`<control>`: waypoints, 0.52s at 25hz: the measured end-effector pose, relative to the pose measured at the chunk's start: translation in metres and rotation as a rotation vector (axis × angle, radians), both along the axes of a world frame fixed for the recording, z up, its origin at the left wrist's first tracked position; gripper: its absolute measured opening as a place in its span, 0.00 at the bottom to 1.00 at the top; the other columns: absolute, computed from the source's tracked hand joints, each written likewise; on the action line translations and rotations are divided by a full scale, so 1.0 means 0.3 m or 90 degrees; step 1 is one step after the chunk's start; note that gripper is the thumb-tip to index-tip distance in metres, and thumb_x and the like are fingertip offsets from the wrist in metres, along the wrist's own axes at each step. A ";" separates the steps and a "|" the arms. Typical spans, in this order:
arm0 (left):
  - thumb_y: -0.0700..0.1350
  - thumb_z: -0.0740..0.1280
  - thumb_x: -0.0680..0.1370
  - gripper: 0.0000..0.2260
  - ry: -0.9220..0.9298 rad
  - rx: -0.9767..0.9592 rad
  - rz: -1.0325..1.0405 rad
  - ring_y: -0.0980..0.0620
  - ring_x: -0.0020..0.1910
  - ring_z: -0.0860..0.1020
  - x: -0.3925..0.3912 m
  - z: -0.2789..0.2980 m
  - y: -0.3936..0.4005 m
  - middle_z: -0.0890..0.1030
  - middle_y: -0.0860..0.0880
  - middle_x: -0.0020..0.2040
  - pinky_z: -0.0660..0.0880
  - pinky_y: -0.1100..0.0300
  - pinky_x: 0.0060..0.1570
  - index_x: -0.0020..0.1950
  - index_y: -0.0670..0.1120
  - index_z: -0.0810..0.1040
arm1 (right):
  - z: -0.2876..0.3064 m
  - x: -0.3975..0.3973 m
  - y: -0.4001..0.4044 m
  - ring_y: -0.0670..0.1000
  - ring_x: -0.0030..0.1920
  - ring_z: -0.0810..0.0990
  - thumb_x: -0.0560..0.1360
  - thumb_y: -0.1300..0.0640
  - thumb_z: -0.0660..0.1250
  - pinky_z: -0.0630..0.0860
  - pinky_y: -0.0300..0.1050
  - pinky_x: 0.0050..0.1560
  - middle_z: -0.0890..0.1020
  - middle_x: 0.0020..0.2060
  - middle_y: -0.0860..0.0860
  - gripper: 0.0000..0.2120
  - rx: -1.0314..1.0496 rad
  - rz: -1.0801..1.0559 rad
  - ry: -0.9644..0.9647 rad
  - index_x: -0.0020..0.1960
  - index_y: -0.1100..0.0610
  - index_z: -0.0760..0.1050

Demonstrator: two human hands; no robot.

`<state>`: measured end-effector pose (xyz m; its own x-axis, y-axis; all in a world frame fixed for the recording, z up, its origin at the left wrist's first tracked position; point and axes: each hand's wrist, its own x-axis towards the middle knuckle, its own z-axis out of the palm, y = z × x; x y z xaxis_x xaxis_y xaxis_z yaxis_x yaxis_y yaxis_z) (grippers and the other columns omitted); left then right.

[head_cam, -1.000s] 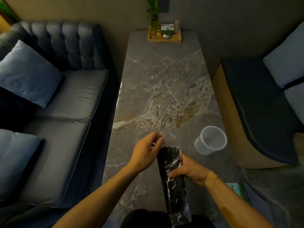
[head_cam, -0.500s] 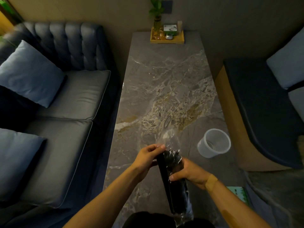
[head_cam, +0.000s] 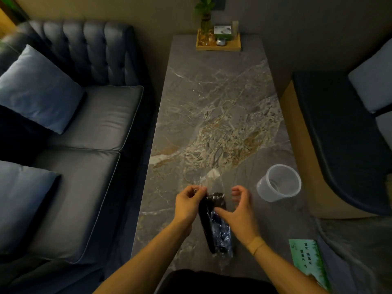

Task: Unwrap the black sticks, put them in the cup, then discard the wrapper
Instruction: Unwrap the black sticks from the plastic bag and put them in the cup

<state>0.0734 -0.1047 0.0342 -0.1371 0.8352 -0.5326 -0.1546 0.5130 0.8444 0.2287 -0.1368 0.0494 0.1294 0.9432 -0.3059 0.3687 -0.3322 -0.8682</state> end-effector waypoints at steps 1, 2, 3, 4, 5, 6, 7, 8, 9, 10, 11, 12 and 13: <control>0.46 0.73 0.73 0.05 0.002 0.013 -0.004 0.57 0.34 0.80 -0.001 0.002 0.000 0.83 0.52 0.33 0.78 0.65 0.36 0.38 0.50 0.84 | 0.021 -0.008 0.003 0.48 0.53 0.73 0.63 0.56 0.80 0.73 0.40 0.53 0.73 0.52 0.48 0.29 0.105 -0.009 -0.072 0.56 0.49 0.67; 0.47 0.73 0.73 0.03 0.005 0.027 -0.011 0.58 0.35 0.81 -0.002 0.006 0.000 0.84 0.52 0.34 0.78 0.66 0.36 0.39 0.50 0.84 | 0.046 -0.019 0.010 0.48 0.51 0.74 0.64 0.54 0.79 0.73 0.38 0.50 0.73 0.50 0.47 0.25 0.185 0.015 -0.128 0.54 0.50 0.70; 0.47 0.73 0.73 0.03 0.009 0.039 -0.022 0.58 0.35 0.81 -0.002 0.010 -0.001 0.84 0.52 0.34 0.78 0.66 0.37 0.40 0.50 0.84 | 0.072 -0.030 0.018 0.48 0.50 0.74 0.65 0.53 0.78 0.74 0.38 0.49 0.73 0.50 0.47 0.22 0.219 0.055 -0.167 0.54 0.50 0.72; 0.47 0.73 0.73 0.03 0.007 0.051 -0.035 0.57 0.36 0.81 -0.001 0.015 -0.004 0.84 0.52 0.35 0.78 0.66 0.37 0.41 0.49 0.84 | 0.093 -0.037 0.027 0.48 0.51 0.75 0.66 0.51 0.77 0.75 0.39 0.49 0.73 0.51 0.47 0.22 0.210 0.091 -0.187 0.56 0.51 0.73; 0.46 0.73 0.74 0.03 -0.003 0.061 -0.048 0.57 0.36 0.81 0.000 0.020 -0.006 0.84 0.51 0.35 0.77 0.67 0.37 0.41 0.48 0.84 | 0.105 -0.042 0.036 0.48 0.52 0.75 0.67 0.51 0.77 0.77 0.42 0.50 0.73 0.53 0.48 0.23 0.172 0.111 -0.189 0.59 0.51 0.73; 0.45 0.73 0.74 0.03 -0.018 0.066 -0.061 0.57 0.37 0.81 0.000 0.026 -0.009 0.85 0.51 0.36 0.77 0.67 0.37 0.41 0.47 0.85 | 0.110 -0.043 0.042 0.49 0.54 0.76 0.67 0.50 0.76 0.78 0.44 0.51 0.73 0.56 0.48 0.25 0.129 0.115 -0.178 0.61 0.50 0.73; 0.44 0.72 0.74 0.04 -0.033 0.068 -0.073 0.57 0.37 0.81 0.000 0.031 -0.011 0.85 0.51 0.36 0.77 0.67 0.37 0.41 0.46 0.85 | 0.112 -0.041 0.045 0.49 0.55 0.76 0.67 0.50 0.76 0.78 0.45 0.52 0.73 0.57 0.49 0.27 0.102 0.113 -0.169 0.63 0.50 0.72; 0.44 0.72 0.75 0.04 -0.044 0.071 -0.087 0.57 0.38 0.82 -0.003 0.035 -0.012 0.86 0.50 0.37 0.77 0.67 0.38 0.42 0.46 0.85 | 0.112 -0.040 0.046 0.49 0.56 0.76 0.67 0.50 0.76 0.78 0.45 0.53 0.74 0.58 0.49 0.28 0.092 0.115 -0.169 0.64 0.50 0.72; 0.44 0.72 0.75 0.04 -0.047 0.073 -0.101 0.56 0.39 0.82 -0.007 0.035 -0.013 0.86 0.49 0.38 0.78 0.66 0.39 0.42 0.45 0.86 | 0.111 -0.039 0.044 0.48 0.56 0.76 0.67 0.49 0.76 0.78 0.44 0.53 0.74 0.59 0.49 0.29 0.090 0.124 -0.175 0.65 0.51 0.71; 0.44 0.72 0.75 0.04 -0.047 0.074 -0.116 0.56 0.39 0.82 -0.011 0.035 -0.014 0.86 0.49 0.38 0.78 0.66 0.39 0.42 0.45 0.86 | 0.110 -0.038 0.043 0.48 0.56 0.76 0.67 0.49 0.76 0.77 0.44 0.53 0.74 0.59 0.49 0.29 0.087 0.135 -0.177 0.65 0.50 0.71; 0.45 0.72 0.74 0.05 -0.046 0.074 -0.131 0.56 0.39 0.82 -0.015 0.035 -0.012 0.86 0.50 0.38 0.77 0.66 0.40 0.42 0.46 0.86 | 0.112 -0.036 0.047 0.47 0.55 0.77 0.67 0.50 0.76 0.78 0.43 0.53 0.75 0.59 0.48 0.29 0.081 0.146 -0.171 0.64 0.50 0.71; 0.45 0.72 0.74 0.05 -0.049 0.073 -0.144 0.56 0.39 0.82 -0.019 0.037 -0.011 0.86 0.50 0.37 0.77 0.66 0.40 0.42 0.46 0.86 | 0.113 -0.034 0.053 0.46 0.54 0.78 0.67 0.51 0.76 0.78 0.42 0.51 0.76 0.58 0.46 0.27 0.069 0.151 -0.155 0.63 0.48 0.72; 0.46 0.72 0.74 0.05 -0.052 0.073 -0.153 0.56 0.40 0.82 -0.022 0.040 -0.007 0.86 0.50 0.38 0.77 0.67 0.41 0.41 0.46 0.86 | 0.114 -0.029 0.062 0.43 0.51 0.79 0.67 0.52 0.76 0.79 0.41 0.50 0.78 0.56 0.45 0.25 0.056 0.146 -0.127 0.61 0.46 0.73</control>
<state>0.0668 -0.1069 0.0460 0.1121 0.8937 -0.4345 -0.1105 0.4457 0.8883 0.2199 -0.1182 0.0836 -0.0410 0.9763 -0.2123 0.5916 -0.1475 -0.7926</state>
